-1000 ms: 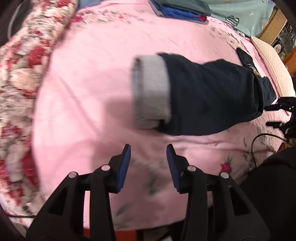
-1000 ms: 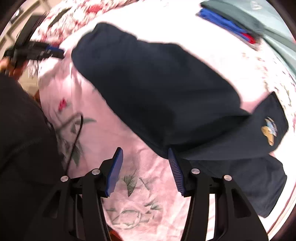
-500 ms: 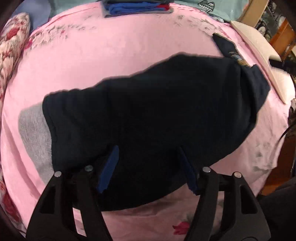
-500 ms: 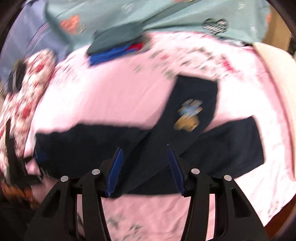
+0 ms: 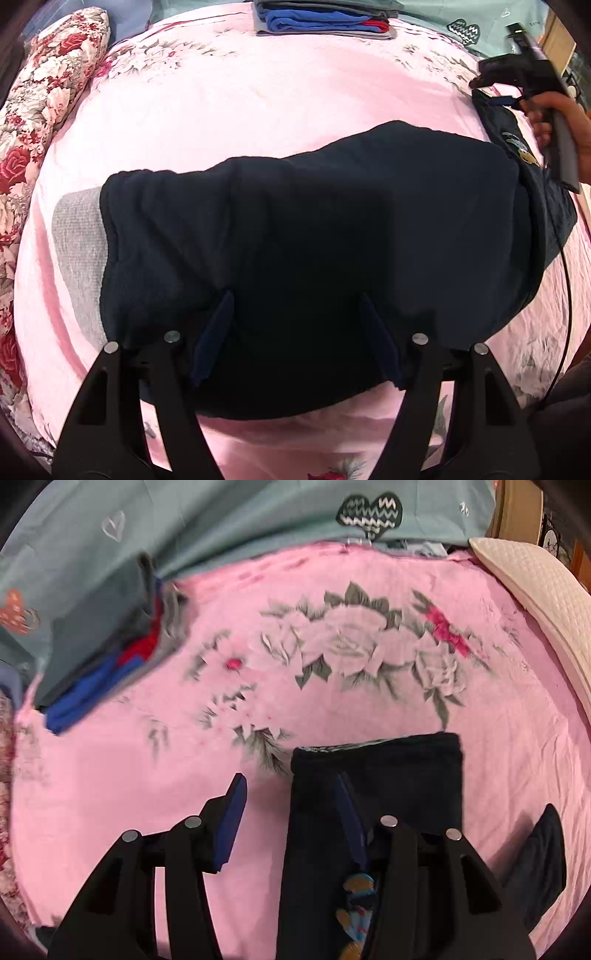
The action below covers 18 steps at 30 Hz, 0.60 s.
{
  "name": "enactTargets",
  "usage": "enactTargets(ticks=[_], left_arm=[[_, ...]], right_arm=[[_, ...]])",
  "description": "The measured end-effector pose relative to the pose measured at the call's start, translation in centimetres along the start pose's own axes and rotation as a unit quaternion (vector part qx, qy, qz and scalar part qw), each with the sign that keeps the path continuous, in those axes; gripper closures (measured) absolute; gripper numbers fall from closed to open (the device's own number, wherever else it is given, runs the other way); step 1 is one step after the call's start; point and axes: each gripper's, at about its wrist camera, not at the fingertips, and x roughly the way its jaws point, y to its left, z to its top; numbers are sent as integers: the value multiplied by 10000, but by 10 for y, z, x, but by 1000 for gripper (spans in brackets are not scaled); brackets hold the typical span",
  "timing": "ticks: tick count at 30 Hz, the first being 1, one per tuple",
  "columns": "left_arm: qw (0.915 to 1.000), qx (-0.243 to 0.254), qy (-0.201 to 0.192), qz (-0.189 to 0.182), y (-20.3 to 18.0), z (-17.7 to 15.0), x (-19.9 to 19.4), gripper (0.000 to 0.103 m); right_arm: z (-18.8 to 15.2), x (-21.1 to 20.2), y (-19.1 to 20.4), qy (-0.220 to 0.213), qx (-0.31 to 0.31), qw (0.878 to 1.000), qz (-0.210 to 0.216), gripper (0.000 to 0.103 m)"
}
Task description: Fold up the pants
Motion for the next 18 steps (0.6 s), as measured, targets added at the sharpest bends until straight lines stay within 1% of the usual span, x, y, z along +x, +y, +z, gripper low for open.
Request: enactTargets(ticks=[1,3,4,5,6,7,8,9,10,11,13,14,16,17,18], left_arm=[[10000,-9,15,16,-1,1,1,31],[9999,-46,95,69,-2,4,-1,33],[9998,-78,137,107,-5,7,-4,34],[9998,-72,106,118,-10,12,-13,35],[10000,-16,-27,16,-18,16,-22,35],[9998,41,-144,-96,-22,17,-32,35],[9992,135,-259,-256,-33,22,-40,35],[9978,311,-365,-462,-50,28,-46,35],[9957,534,-456,-611,-69,34,-49,35],[9940,685,-493,-701,-84,37,-49,35],[9870,1061,-516,-1093,-123,44,-45,35],[9814,1310,-494,-1313,-148,45,-41,37],[9734,1649,-437,-1529,-179,45,-32,43],[9702,1795,-376,-1583,-194,43,-25,51],[9676,1968,-250,-1564,-210,41,-15,63]], right_arm=[[-1,8,4,43,-54,9996,-258,60],[-6,20,6,64,-146,9982,-583,71],[-7,19,4,-6,-134,9981,-600,81],[-8,18,2,-26,-171,9981,-599,87],[-7,16,-2,-2,-221,9985,-501,95],[-5,14,-8,32,-204,9991,-358,97],[-3,9,-15,60,-122,9998,-174,98],[-1,-2,-28,41,20,9999,123,98],[0,-12,-36,-8,103,9994,321,98],[2,-26,-46,-93,200,9982,561,98],[2,-62,-72,-297,376,9929,1087,98],[1,-78,-83,-414,424,9901,1274,98],[-2,-119,-118,-733,542,9831,1590,98],[-3,-128,-129,-809,593,9807,1677,98],[-7,-142,-148,-909,676,9776,1775,98]])
